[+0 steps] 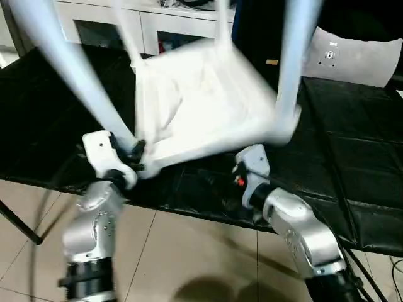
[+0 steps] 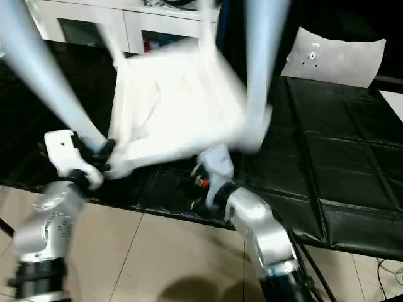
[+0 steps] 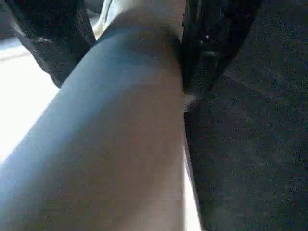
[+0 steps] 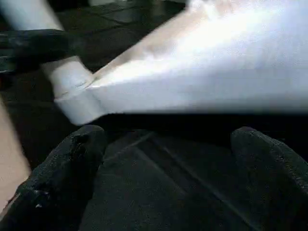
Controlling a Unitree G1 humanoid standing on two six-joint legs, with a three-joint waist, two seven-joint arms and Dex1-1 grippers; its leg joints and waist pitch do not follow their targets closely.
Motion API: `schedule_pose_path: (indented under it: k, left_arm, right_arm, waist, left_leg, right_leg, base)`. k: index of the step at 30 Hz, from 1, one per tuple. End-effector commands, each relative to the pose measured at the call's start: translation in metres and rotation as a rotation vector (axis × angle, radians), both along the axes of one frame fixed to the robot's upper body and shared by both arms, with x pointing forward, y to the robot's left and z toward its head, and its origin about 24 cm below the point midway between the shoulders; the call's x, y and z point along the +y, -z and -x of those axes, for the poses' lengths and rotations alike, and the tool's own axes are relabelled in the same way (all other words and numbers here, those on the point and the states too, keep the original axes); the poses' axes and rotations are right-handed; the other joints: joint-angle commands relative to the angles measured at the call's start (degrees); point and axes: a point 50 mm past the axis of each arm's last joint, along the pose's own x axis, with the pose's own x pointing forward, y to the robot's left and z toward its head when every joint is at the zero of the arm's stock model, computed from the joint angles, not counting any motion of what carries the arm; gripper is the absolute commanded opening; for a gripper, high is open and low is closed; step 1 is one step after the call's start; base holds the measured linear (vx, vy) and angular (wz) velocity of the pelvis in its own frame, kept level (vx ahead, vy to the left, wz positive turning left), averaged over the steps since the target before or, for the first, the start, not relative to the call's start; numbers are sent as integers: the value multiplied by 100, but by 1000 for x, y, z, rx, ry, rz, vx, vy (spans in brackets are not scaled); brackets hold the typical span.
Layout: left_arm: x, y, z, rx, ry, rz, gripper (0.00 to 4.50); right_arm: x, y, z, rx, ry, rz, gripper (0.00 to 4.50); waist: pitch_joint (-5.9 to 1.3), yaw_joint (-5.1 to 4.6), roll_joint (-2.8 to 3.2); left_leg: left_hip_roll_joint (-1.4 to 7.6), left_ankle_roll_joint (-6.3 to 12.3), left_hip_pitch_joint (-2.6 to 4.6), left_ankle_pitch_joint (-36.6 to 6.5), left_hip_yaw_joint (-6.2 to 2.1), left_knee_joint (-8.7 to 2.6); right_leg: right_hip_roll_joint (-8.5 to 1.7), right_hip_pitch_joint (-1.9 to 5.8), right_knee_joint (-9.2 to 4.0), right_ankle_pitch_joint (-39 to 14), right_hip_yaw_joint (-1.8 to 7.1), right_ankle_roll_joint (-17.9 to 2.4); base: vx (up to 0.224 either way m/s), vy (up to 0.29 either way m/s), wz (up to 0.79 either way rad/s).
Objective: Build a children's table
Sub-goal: Flip table
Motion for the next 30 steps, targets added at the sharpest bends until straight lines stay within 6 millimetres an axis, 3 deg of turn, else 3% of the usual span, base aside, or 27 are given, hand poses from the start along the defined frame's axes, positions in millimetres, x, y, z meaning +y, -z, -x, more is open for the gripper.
schedule_pose_path:
  k: [1, 8, 11, 15, 16, 17, 19, 26, 30]
  left_arm:
    - [-6, 4, 4, 32, 21, 105, 203]
    - [-17, -2, 6, 38, 102, 135, 203]
    - [-21, -4, 7, 45, 133, 151, 203]
    - [-27, -4, 7, 54, 165, 169, 203]
    - [-28, -4, 7, 56, 172, 173, 203]
    - [-29, -4, 7, 56, 177, 174, 203]
    - [-32, -4, 7, 63, 197, 174, 203]
    - [-47, -2, 12, 85, 308, 154, 203]
    - [-51, -2, 13, 85, 328, 128, 203]
  right_arm:
    - [-2, 0, -4, 25, 47, -19, 450]
    - [-3, -6, -20, 59, 177, -188, 450]
    - [-3, -10, -27, 60, 203, -256, 450]
    - [-5, -10, -37, 81, 264, -310, 450]
    - [-4, -11, -40, 85, 280, -334, 450]
    - [-4, -12, -42, 86, 285, -349, 450]
    - [-1, -16, -47, 84, 290, -398, 450]
    - [14, -41, -70, 60, 315, -627, 450]
    - [19, -47, -78, 53, 334, -669, 450]
  waist:
    - [-343, 31, -22]
    - [-349, 31, -33]
    - [-359, 53, 8]
    - [-365, 51, 4]
    - [-362, 70, 49]
    - [-368, 70, 21]
    - [-368, 68, 27]
    - [-366, -58, 37]
    - [-377, -104, 28]
  left_leg:
    - [517, 503, -124, 273, -230, -422]
    - [549, 504, -88, 404, -230, -435]
    - [550, 478, -87, 508, -229, -429]
    - [548, 475, -80, 576, -220, -424]
    - [543, 458, -79, 579, -216, -419]
    - [551, 456, -75, 557, -218, -422]
    - [554, 447, -85, 516, -219, -428]
    - [534, 353, -129, 293, -234, -440]
    - [500, 474, -148, 436, -213, -409]
  right_leg:
    - [-750, 338, -482, -1227, 573, -550]
    - [-765, 320, -435, -899, 593, -551]
    - [-767, 326, -405, -710, 594, -592]
    - [-759, 317, -388, -576, 594, -664]
    - [-760, 319, -388, -560, 593, -667]
    - [-757, 324, -392, -562, 593, -650]
    - [-767, 333, -395, -589, 593, -637]
    - [-762, 359, -413, -829, 576, -629]
    - [-760, 361, -390, -643, 579, -705]
  base:
    - [0, 0, 0]
    - [0, 0, 0]
    - [0, 0, 0]
    - [0, 0, 0]
    - [0, 0, 0]
    - [0, 0, 0]
    - [0, 0, 0]
    - [0, 0, 0]
    - [0, 0, 0]
